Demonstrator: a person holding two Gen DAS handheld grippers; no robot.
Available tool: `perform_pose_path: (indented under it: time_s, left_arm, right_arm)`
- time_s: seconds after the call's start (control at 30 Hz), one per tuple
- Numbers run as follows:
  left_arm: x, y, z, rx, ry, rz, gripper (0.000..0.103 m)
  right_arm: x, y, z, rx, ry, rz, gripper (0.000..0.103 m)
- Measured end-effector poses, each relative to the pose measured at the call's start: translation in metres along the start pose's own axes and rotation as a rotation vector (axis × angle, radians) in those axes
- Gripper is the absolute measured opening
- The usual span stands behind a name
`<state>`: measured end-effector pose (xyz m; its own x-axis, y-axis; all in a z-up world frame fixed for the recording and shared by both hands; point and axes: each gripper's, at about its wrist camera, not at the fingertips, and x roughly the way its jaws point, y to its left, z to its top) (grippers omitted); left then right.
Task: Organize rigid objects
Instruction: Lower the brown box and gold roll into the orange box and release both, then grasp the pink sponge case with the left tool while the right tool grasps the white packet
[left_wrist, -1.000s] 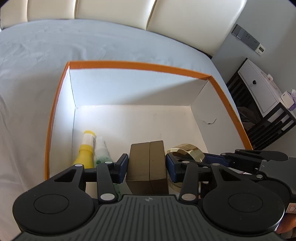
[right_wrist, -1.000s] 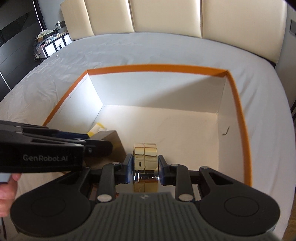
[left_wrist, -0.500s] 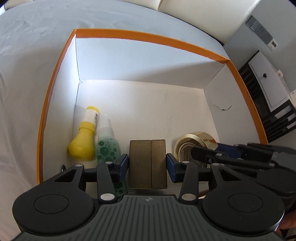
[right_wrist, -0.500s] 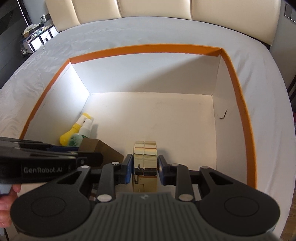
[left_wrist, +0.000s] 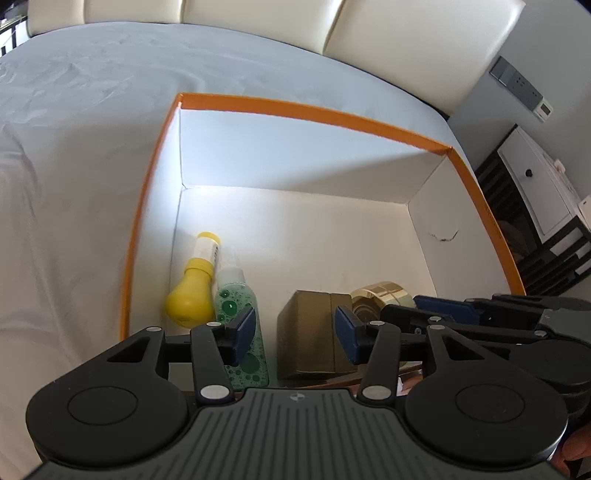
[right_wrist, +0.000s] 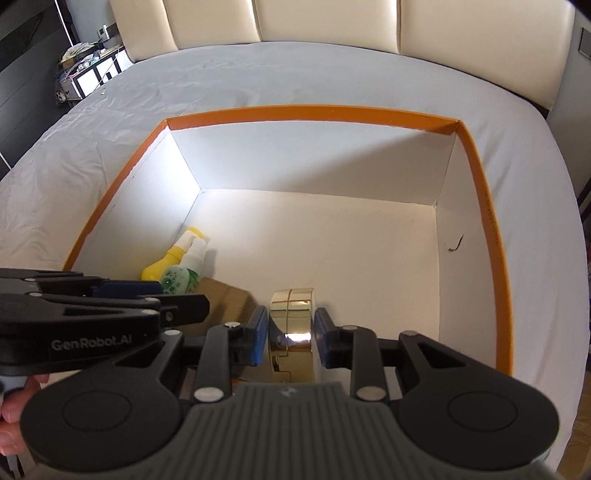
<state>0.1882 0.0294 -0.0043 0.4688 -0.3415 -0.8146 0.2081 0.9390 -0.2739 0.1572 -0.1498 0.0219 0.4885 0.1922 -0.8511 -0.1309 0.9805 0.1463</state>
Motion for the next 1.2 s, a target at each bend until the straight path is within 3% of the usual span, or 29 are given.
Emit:
perform_pose_path:
  time_s: [0.13, 0.23, 0.5, 0.63, 0.8, 0.87, 1.2]
  left_arm:
    - [-0.007, 0.009, 0.002, -0.047, -0.032, -0.020, 0.051]
    - [-0.009, 0.014, 0.003, -0.080, -0.039, -0.064, 0.054]
    - [-0.014, 0.005, 0.002, -0.050, -0.072, -0.070, 0.054]
    - [-0.020, 0.001, -0.002, -0.023, -0.104, -0.061, 0.057]
    - [-0.034, -0.013, -0.009, 0.043, -0.158, -0.063, 0.061]
    - [-0.041, -0.020, -0.010, 0.061, -0.172, -0.065, 0.062]
    - [-0.081, -0.046, -0.032, 0.121, -0.249, -0.095, 0.063]
  right_arm:
    - [0.001, 0.008, 0.001, 0.026, 0.015, 0.011, 0.028]
    - [0.001, 0.010, 0.001, 0.050, 0.027, 0.049, 0.028]
    - [-0.004, 0.021, 0.002, 0.033, 0.022, 0.081, 0.028]
    - [-0.012, 0.032, -0.001, -0.044, -0.021, 0.023, 0.031]
    - [-0.030, 0.038, -0.008, -0.116, -0.087, -0.004, 0.045]
    - [-0.038, 0.035, -0.011, -0.128, -0.117, -0.010, 0.046]
    - [-0.081, 0.005, -0.044, -0.074, -0.281, -0.003, 0.054]
